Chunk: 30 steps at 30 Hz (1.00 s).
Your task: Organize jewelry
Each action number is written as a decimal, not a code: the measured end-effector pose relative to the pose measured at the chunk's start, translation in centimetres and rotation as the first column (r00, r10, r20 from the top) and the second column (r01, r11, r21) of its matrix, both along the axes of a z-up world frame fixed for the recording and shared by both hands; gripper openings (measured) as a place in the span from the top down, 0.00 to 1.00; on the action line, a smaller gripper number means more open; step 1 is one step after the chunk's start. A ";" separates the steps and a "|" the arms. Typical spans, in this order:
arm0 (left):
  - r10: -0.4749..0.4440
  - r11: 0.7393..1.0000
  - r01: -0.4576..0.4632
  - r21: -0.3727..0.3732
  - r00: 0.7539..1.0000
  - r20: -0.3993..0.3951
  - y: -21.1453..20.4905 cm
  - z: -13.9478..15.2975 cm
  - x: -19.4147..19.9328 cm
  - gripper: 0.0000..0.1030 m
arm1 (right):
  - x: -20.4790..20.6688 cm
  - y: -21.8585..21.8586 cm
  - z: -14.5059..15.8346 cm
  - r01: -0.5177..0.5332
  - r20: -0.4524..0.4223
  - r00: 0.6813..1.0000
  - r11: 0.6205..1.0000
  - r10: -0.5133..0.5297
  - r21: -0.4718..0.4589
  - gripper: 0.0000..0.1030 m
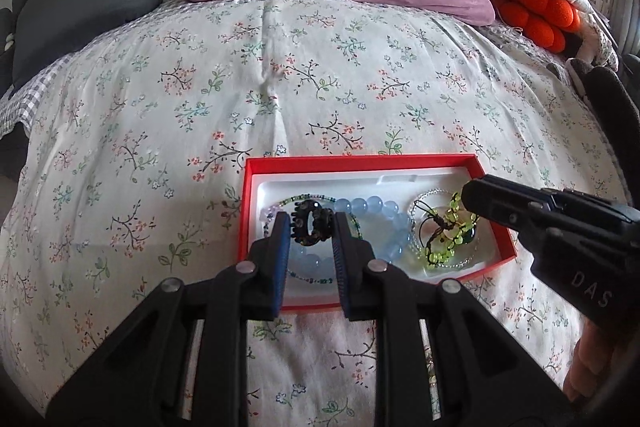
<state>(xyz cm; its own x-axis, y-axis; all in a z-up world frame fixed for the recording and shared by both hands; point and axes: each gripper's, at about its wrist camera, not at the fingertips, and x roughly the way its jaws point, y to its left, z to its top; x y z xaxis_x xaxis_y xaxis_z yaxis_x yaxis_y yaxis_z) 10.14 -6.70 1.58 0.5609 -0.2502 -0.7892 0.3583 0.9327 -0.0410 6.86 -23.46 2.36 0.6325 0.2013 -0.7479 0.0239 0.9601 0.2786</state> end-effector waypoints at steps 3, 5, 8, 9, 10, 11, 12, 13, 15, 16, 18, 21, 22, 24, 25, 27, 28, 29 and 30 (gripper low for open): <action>0.000 1.000 0.000 0.000 1.000 0.006 0.1 0.4 -0.1 0.62 | 0.3 -0.4 -0.1 0.000 -0.028 1.000 1.000 0.000 0.008 0.88; 0.010 1.000 -0.010 0.002 1.000 0.015 0.4 0.8 -0.3 0.46 | 0.3 -0.6 -0.2 -0.004 -0.042 0.999 1.000 0.005 0.017 0.87; 0.029 1.000 -0.029 0.004 0.999 0.019 0.9 1.4 -0.4 0.41 | 0.1 -0.9 -0.1 -0.006 -0.050 0.999 0.999 0.007 0.034 0.84; 0.036 0.999 -0.036 0.005 0.999 0.017 1.1 1.6 -0.5 0.40 | -0.1 -1.0 0.1 -0.005 -0.048 0.999 0.999 0.006 0.034 0.82; 0.043 0.999 -0.043 0.007 0.999 0.016 1.3 1.7 -0.5 0.36 | -0.2 -1.0 0.2 -0.005 -0.046 0.999 0.999 0.006 0.034 0.81; 0.051 0.999 -0.052 0.009 0.999 0.017 1.5 1.9 -0.7 0.32 | -0.3 -1.0 0.4 -0.006 -0.044 0.999 0.999 0.007 0.033 0.79; 0.058 0.998 -0.058 0.011 0.998 0.018 1.8 2.0 -0.8 0.29 | -0.4 -1.0 0.5 -0.006 -0.041 0.999 0.999 0.008 0.033 0.76; 0.063 0.998 -0.063 0.012 0.998 0.019 1.9 2.1 -0.9 0.25 | -0.6 -1.1 0.7 -0.006 -0.039 0.999 0.999 0.007 0.032 0.74; 0.073 0.997 -0.073 0.016 0.997 0.014 2.4 2.3 -1.2 0.22 | -0.9 -1.2 1.0 -0.004 -0.031 1.000 0.999 0.005 0.035 0.64; 0.076 0.997 -0.076 0.018 0.997 0.007 2.6 2.4 -1.3 0.21 | -1.2 -1.5 1.4 0.004 -0.017 1.000 0.999 -0.003 0.044 0.59; 0.084 0.996 -0.084 0.028 0.996 -0.015 3.0 2.3 -1.5 0.20 | -1.4 -1.6 1.6 0.010 -0.006 1.000 0.999 -0.010 0.048 0.34; 0.097 0.995 -0.095 0.029 0.994 -0.050 3.6 2.2 -1.8 0.20 | -2.0 -1.9 2.4 0.014 0.017 1.000 0.999 -0.015 0.046 0.33; 0.101 0.995 -0.099 0.026 0.993 -0.068 3.8 2.1 -1.8 0.19 | -2.2 -1.9 2.6 0.013 0.020 1.000 0.999 -0.014 0.044 0.33; 0.108 0.994 -0.106 0.022 0.988 -0.113 4.3 1.7 -1.9 0.17 | -2.5 -1.9 2.8 0.012 0.021 1.000 0.999 -0.013 0.039 0.29; 0.112 0.994 -0.112 0.013 0.983 -0.143 4.7 1.4 -1.9 0.16 | -2.7 -1.9 2.9 0.012 0.019 1.000 0.999 -0.012 0.037 0.28; 0.119 0.993 -0.120 0.005 0.977 -0.179 5.3 1.0 -2.1 0.16 | -3.1 -2.0 3.0 0.010 0.017 1.000 0.999 -0.011 0.032 0.24; 0.122 0.992 -0.123 0.007 0.974 -0.192 5.5 0.9 -2.2 0.16 | -3.3 -2.1 3.0 0.010 0.015 1.000 1.000 -0.011 0.027 0.24; 0.124 0.992 -0.124 0.013 0.972 -0.201 5.7 0.7 -2.4 0.16 | -3.6 -2.1 3.0 0.010 0.014 1.000 1.000 -0.011 0.022 0.22; 0.123 0.992 -0.122 0.019 0.971 -0.205 5.9 0.6 -2.5 0.16 | -3.9 -2.2 3.0 0.012 0.012 1.000 1.000 -0.012 0.016 0.21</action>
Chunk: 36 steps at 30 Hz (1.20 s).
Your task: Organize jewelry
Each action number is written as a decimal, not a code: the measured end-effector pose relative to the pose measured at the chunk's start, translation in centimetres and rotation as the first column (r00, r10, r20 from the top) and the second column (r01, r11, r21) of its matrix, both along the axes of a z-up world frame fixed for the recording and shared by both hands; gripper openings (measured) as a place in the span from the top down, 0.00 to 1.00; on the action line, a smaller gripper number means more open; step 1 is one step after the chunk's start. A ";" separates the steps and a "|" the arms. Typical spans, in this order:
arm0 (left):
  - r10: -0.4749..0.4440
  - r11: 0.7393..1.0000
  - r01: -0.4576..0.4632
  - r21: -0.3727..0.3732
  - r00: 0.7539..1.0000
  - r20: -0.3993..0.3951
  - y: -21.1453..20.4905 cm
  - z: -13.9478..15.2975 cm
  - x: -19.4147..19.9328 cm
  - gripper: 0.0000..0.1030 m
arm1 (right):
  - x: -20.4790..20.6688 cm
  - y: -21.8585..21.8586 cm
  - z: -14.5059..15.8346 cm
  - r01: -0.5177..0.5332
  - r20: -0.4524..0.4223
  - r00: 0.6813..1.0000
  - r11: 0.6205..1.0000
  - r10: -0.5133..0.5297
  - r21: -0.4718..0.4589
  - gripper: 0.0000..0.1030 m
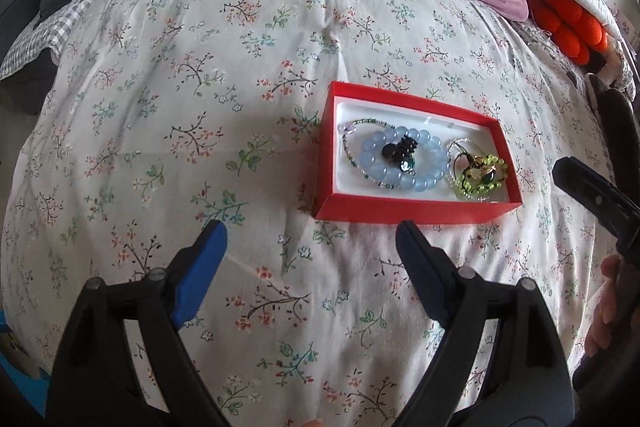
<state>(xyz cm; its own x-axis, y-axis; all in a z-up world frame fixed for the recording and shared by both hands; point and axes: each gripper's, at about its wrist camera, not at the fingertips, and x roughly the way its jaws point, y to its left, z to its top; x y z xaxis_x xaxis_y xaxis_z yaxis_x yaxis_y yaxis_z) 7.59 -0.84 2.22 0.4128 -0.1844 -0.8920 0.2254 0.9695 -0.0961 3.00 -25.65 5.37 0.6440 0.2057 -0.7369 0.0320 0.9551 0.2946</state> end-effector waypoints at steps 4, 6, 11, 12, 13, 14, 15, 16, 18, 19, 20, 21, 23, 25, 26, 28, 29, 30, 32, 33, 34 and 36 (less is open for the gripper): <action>-0.021 0.999 0.021 0.034 1.000 -0.007 0.4 -0.3 -0.8 0.16 | -1.0 -0.3 -0.4 0.005 -0.023 1.000 1.000 -0.005 -0.019 0.19; -0.037 0.998 0.038 0.047 0.999 -0.014 0.5 -0.5 -1.1 0.16 | -1.4 -0.3 -0.8 0.004 -0.042 0.999 0.999 -0.006 -0.034 0.19; -0.074 0.995 0.076 0.068 0.997 -0.034 0.8 -1.2 -2.2 0.16 | -2.5 0.5 -2.1 -0.035 -0.086 0.996 0.995 0.027 -0.096 0.19; -0.081 0.994 0.083 0.069 0.996 -0.036 0.8 -1.3 -2.4 0.16 | -2.7 0.8 -2.4 -0.047 -0.097 0.995 0.993 0.037 -0.105 0.19; -0.090 0.993 0.092 0.072 0.995 -0.037 0.8 -1.5 -2.7 0.16 | -2.9 1.0 -2.7 -0.060 -0.108 0.993 0.992 0.048 -0.111 0.19; -0.101 0.992 0.104 0.078 0.994 -0.039 0.8 -1.7 -3.1 0.16 | -3.1 1.2 -3.1 -0.071 -0.118 0.991 0.991 0.057 -0.115 0.19; -0.108 0.990 0.111 0.083 0.993 -0.039 0.8 -1.8 -3.2 0.16 | -3.3 1.4 -3.4 -0.082 -0.129 0.989 0.989 0.067 -0.119 0.19; -0.118 0.989 0.121 0.090 0.992 -0.039 0.8 -1.9 -3.5 0.16 | -3.5 1.7 -3.8 -0.093 -0.141 0.987 0.988 0.075 -0.123 0.19; -0.136 0.985 0.140 0.103 0.990 -0.042 0.8 -2.3 -3.9 0.16 | -3.8 2.1 -4.4 -0.114 -0.166 0.982 0.985 0.092 -0.130 0.19; -0.144 0.983 0.148 0.108 0.988 -0.046 0.7 -2.5 -4.0 0.16 | -3.9 2.3 -4.7 -0.122 -0.178 0.979 0.983 0.097 -0.137 0.19; -0.151 0.981 0.156 0.111 0.987 -0.052 0.8 -2.7 -4.1 0.16 | -4.1 2.4 -5.0 -0.128 -0.191 0.977 0.981 0.100 -0.142 0.19; -0.155 0.981 0.161 0.112 0.986 -0.057 0.8 -2.9 -4.2 0.16 | -4.1 2.5 -5.3 -0.133 -0.202 0.974 0.980 0.102 -0.146 0.19; -0.161 0.980 0.168 0.110 0.985 -0.068 0.8 -3.1 -4.2 0.16 | -4.1 2.6 -5.8 -0.137 -0.226 0.969 0.981 0.104 -0.137 0.19; -0.164 0.980 0.172 0.104 0.984 -0.074 0.9 -3.2 -4.2 0.16 | -3.9 2.6 -6.1 -0.133 -0.240 0.965 0.985 0.104 -0.111 0.19; -0.166 0.980 0.173 0.099 0.983 -0.075 0.9 -3.2 -4.3 0.16 | -3.9 2.7 -6.2 -0.131 -0.245 0.964 0.986 0.104 -0.099 0.19; -0.169 0.980 0.175 0.091 0.983 -0.075 0.9 -3.1 -4.3 0.16 | -3.5 2.9 -6.3 -0.132 -0.257 0.960 0.989 0.110 -0.072 0.19; -0.170 0.980 0.176 0.088 0.983 -0.074 0.8 -3.0 -4.3 0.16 | -3.4 3.1 -6.4 -0.135 -0.263 0.958 0.989 0.115 -0.060 0.21; -0.171 0.980 0.177 0.086 0.983 -0.074 0.9 -3.0 -4.3 0.16 | -3.2 3.4 -6.7 -0.140 -0.272 0.954 0.989 0.123 -0.046 0.27; -0.172 0.980 0.178 0.084 0.982 -0.076 0.9 -3.1 -4.3 0.16 | -2.8 4.0 -7.3 -0.154 -0.302 0.942 0.988 0.144 -0.010 0.41; -0.172 0.981 0.178 0.083 0.982 -0.077 0.9 -3.1 -4.3 0.16 | -2.5 4.3 -7.6 -0.160 -0.317 0.936 0.987 0.153 0.004 0.48; -0.172 0.981 0.179 0.082 0.982 -0.079 0.9 -3.1 -4.3 0.16 | -2.3 4.7 -7.9 -0.166 -0.331 0.929 0.986 0.163 0.018 0.51; -0.175 0.980 0.181 0.079 0.981 -0.081 0.9 -3.1 -4.3 0.16 | -2.0 5.2 -8.6 -0.173 -0.351 0.920 0.984 0.173 0.030 0.64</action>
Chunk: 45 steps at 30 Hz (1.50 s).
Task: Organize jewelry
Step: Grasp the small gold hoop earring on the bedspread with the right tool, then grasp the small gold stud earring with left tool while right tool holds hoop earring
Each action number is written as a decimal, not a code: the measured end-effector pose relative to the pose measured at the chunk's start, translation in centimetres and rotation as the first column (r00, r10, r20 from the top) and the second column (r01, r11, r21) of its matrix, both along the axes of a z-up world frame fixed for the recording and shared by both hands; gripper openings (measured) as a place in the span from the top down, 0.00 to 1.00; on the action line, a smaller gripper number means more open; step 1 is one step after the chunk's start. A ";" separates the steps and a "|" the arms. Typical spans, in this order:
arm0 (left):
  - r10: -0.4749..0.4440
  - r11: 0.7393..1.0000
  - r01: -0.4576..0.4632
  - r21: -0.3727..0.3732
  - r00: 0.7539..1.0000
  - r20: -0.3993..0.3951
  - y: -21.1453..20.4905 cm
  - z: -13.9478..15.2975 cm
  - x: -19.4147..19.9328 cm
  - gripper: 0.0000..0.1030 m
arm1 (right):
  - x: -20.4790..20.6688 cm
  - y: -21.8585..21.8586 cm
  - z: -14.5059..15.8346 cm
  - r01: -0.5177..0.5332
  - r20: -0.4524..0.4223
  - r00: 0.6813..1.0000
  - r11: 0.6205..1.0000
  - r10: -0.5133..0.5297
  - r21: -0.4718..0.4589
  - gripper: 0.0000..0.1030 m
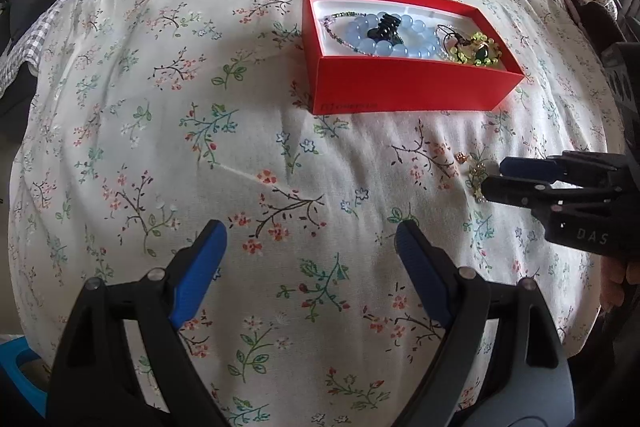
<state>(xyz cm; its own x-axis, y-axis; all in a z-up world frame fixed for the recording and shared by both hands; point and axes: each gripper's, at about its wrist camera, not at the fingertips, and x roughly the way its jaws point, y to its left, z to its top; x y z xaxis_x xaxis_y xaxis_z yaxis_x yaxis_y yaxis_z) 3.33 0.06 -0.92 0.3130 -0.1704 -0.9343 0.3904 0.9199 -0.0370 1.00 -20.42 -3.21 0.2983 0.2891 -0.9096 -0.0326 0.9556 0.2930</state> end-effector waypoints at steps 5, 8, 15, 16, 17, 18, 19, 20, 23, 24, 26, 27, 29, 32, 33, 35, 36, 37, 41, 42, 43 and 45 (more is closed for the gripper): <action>-0.008 1.000 0.008 -0.001 1.000 -0.004 0.0 -0.2 0.1 0.16 | 0.7 0.9 -0.9 -0.002 -0.015 1.000 1.000 0.002 -0.002 0.80; -0.010 1.000 0.010 -0.005 1.000 -0.008 0.0 -0.2 0.1 0.16 | 1.0 1.0 -1.1 0.013 -0.005 1.000 1.000 -0.013 0.000 0.87; -0.023 1.000 0.022 -0.018 1.000 -0.008 -0.3 -0.1 0.1 0.16 | 1.3 1.1 -0.6 0.013 0.010 1.000 1.000 -0.013 0.010 0.87; -0.026 0.999 0.026 -0.024 1.000 -0.007 -0.4 0.0 0.1 0.16 | 1.2 1.0 -0.5 0.016 0.014 1.000 1.000 -0.016 0.011 0.87; -0.032 0.999 0.032 -0.032 0.999 -0.004 -0.6 0.1 0.0 0.16 | 1.1 0.5 -0.2 0.025 0.021 0.999 1.000 -0.026 0.017 0.87; -0.039 0.998 0.039 -0.039 0.999 -0.002 -0.8 0.2 -0.1 0.16 | 1.1 0.5 -0.2 0.025 0.021 0.999 1.000 -0.026 0.017 0.87; -0.049 0.998 0.049 -0.050 0.999 0.002 -1.0 0.3 -0.2 0.16 | 1.0 0.3 0.0 0.030 0.024 0.999 0.999 -0.031 0.018 0.87; -0.063 0.996 0.063 -0.064 0.998 0.006 -1.3 0.4 -0.3 0.16 | 1.0 0.0 0.1 0.036 0.026 0.999 0.999 -0.036 0.018 0.87; -0.121 0.987 0.123 -0.106 0.992 0.020 -2.4 0.6 -0.8 0.17 | 0.7 -0.9 0.3 0.056 0.024 0.998 0.998 -0.056 0.016 0.87; -0.148 0.981 0.150 -0.120 0.989 0.023 -3.0 0.6 -1.1 0.19 | 0.6 -1.2 0.3 0.062 0.023 0.998 0.998 -0.062 0.013 0.87; -0.194 0.970 0.195 -0.147 0.981 0.023 -4.0 0.5 -1.7 0.34 | 0.3 -1.7 0.4 0.070 0.024 0.997 0.997 -0.070 0.009 0.87; -0.216 0.963 0.217 -0.157 0.976 0.024 -4.4 0.5 -1.9 0.38 | 0.2 -1.9 0.5 0.074 0.024 0.997 0.997 -0.074 0.008 0.87; -0.266 0.948 0.267 -0.175 0.964 0.033 -5.5 0.3 -2.3 0.54 | -0.1 -2.3 0.7 0.079 0.024 0.997 0.997 -0.080 0.010 0.87; -0.315 0.929 0.318 -0.192 0.948 0.046 -6.8 -0.1 -2.7 0.65 | -0.4 -2.6 0.8 0.081 0.025 0.996 0.997 -0.082 0.015 0.87; -0.322 0.926 0.326 -0.191 0.945 0.052 -7.2 -0.2 -2.6 0.66 | -0.5 -2.7 0.9 0.083 0.025 0.996 0.996 -0.083 0.017 0.87; -0.328 0.924 0.334 -0.189 0.943 0.062 -7.8 -0.5 -2.4 0.69 | -0.7 -3.0 1.0 0.085 0.025 0.996 0.996 -0.086 0.019 0.87; -0.328 0.923 0.334 -0.190 0.943 0.063 -8.1 -0.7 -2.2 0.70 | -0.8 -3.2 1.0 0.087 0.023 0.996 0.996 -0.088 0.021 0.87; -0.326 0.924 0.332 -0.191 0.943 0.061 -8.4 -0.9 -2.1 0.72 | -0.9 -3.3 0.9 0.090 0.022 0.996 0.996 -0.090 0.023 0.87; -0.320 0.930 0.326 -0.168 0.945 0.060 -9.4 -1.9 -1.4 0.74 | -1.3 -3.7 0.9 0.089 0.018 0.996 0.996 -0.089 0.026 0.87; -0.321 0.932 0.327 -0.158 0.945 0.062 -9.7 -2.2 -1.3 0.74 | -1.4 -4.0 0.9 0.087 0.017 0.996 0.996 -0.088 0.027 0.87; -0.321 0.933 0.327 -0.152 0.945 0.064 -9.9 -2.3 -1.3 0.74 | -1.5 -4.1 1.0 0.086 0.017 0.996 0.996 -0.087 0.027 0.87; -0.310 0.937 0.317 -0.149 0.948 0.070 -10.2 -2.5 -1.0 0.74 | -1.6 -4.1 0.9 0.085 0.016 0.996 0.996 -0.085 0.023 0.87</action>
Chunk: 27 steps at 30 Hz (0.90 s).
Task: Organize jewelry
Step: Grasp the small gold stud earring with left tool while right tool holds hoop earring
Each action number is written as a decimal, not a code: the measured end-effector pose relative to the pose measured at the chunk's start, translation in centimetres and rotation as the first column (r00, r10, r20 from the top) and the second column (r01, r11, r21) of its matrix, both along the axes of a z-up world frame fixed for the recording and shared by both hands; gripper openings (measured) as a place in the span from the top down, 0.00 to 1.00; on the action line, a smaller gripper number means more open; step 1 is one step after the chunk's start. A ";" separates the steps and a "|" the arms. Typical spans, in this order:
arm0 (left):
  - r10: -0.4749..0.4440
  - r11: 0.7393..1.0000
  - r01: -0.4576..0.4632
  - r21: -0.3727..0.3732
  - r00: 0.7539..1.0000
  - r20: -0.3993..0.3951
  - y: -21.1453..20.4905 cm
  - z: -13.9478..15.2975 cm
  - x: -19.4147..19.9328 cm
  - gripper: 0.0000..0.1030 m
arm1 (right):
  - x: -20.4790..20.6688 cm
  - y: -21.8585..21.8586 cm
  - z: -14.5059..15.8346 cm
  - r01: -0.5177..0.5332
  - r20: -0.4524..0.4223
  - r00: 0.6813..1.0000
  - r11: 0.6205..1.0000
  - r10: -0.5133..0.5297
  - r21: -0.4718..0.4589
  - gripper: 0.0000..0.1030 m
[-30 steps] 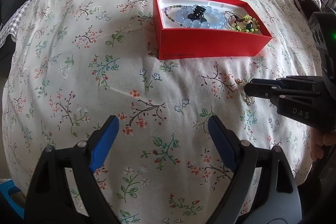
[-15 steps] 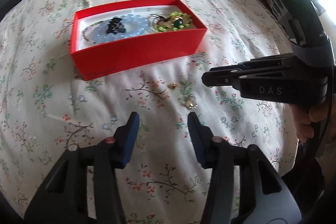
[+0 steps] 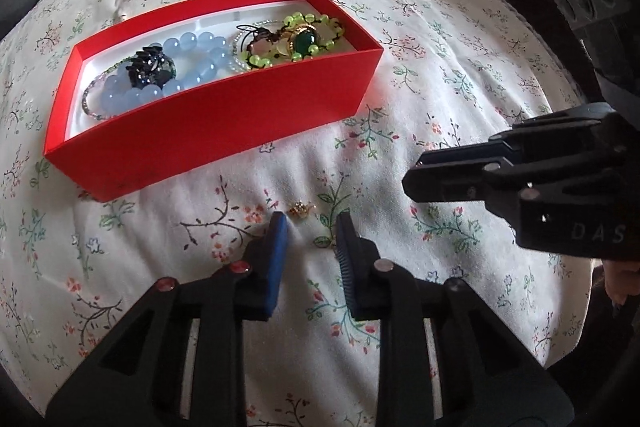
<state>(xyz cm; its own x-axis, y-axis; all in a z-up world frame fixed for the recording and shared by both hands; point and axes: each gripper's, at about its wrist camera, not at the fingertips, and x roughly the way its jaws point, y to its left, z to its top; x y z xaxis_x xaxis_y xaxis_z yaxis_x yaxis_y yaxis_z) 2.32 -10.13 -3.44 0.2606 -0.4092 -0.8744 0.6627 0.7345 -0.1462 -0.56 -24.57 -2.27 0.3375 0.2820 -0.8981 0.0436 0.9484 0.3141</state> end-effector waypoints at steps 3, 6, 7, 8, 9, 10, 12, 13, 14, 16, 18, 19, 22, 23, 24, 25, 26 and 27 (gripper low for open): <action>0.022 1.000 -0.022 -0.001 1.000 -0.014 -0.3 -0.4 0.6 0.74 | 0.1 0.0 0.0 0.000 -0.002 1.000 1.000 0.000 -0.002 0.87; 0.030 0.999 -0.030 0.019 1.000 0.005 -0.6 -0.5 0.6 0.78 | 0.1 -0.2 0.0 0.002 -0.003 1.000 1.000 -0.002 -0.001 0.87; 0.028 0.999 -0.029 0.029 1.000 0.012 -0.7 -0.5 0.6 0.82 | 0.1 -0.3 0.0 0.003 -0.002 1.000 1.000 -0.003 0.000 0.87; 0.028 0.999 -0.029 0.036 0.999 0.017 -0.7 -0.5 0.6 0.86 | 0.0 -0.4 0.0 0.004 -0.002 1.000 1.000 -0.004 0.001 0.87; 0.031 0.999 -0.031 0.036 0.999 0.013 -0.7 -0.5 0.6 0.88 | 0.0 -0.5 0.0 0.005 -0.003 1.000 1.000 -0.005 0.001 0.87; 0.037 0.999 -0.037 0.032 0.999 0.006 -0.6 -0.5 0.8 0.90 | 0.0 -0.7 0.0 0.008 -0.004 1.000 1.000 -0.008 -0.001 0.87; 0.049 0.999 -0.049 0.018 0.999 -0.015 -0.3 -0.4 1.1 0.90 | -0.1 -0.8 -0.1 0.010 -0.005 1.000 1.000 -0.010 -0.001 0.87; 0.056 0.998 -0.056 0.011 0.998 -0.027 -0.3 -0.4 1.3 0.90 | -0.1 -0.9 -0.1 0.012 -0.005 1.000 1.000 -0.012 -0.001 0.87; 0.067 0.998 -0.067 -0.001 0.997 -0.045 0.0 -0.4 1.5 0.90 | -0.1 -1.0 -0.1 0.014 -0.006 1.000 1.000 -0.014 -0.002 0.87; 0.090 0.995 -0.093 -0.031 0.992 -0.084 0.6 -0.2 1.8 0.91 | -0.1 -1.2 0.0 0.017 -0.005 1.000 1.000 -0.017 -0.002 0.87; 0.112 0.992 -0.118 -0.052 0.988 -0.110 1.2 -0.1 2.0 0.91 | -0.2 -1.3 0.1 0.020 -0.003 1.000 1.000 -0.020 0.001 0.87; 0.123 0.989 -0.131 -0.060 0.985 -0.121 1.5 0.0 2.2 0.91 | -0.2 -1.4 0.1 0.021 -0.002 1.000 1.000 -0.021 0.003 0.87; 0.149 0.984 -0.161 -0.076 0.978 -0.144 2.4 0.3 2.4 0.91 | -0.2 -1.4 0.4 0.023 0.004 1.000 1.000 -0.024 0.009 0.87; 0.155 0.982 -0.168 -0.082 0.976 -0.151 2.6 0.4 2.5 0.91 | -0.2 -1.4 0.6 0.025 0.007 1.000 1.000 -0.025 0.011 0.87; 0.160 0.980 -0.175 -0.090 0.975 -0.157 2.8 0.6 2.5 0.91 | -0.2 -1.5 0.7 0.026 0.009 1.000 1.000 -0.026 0.013 0.87; 0.165 0.978 -0.183 -0.099 0.973 -0.163 3.1 0.8 2.5 0.91 | -0.2 -1.5 0.7 0.027 0.011 1.000 1.000 -0.027 0.015 0.87; 0.169 0.976 -0.188 -0.106 0.971 -0.167 3.3 1.1 2.5 0.91 | -0.2 -1.5 0.8 0.028 0.012 1.000 0.999 -0.028 0.017 0.87; 0.172 0.975 -0.192 -0.113 0.970 -0.170 3.5 1.2 2.5 0.91 | -0.2 -1.5 0.9 0.028 0.014 0.999 0.999 -0.029 0.020 0.87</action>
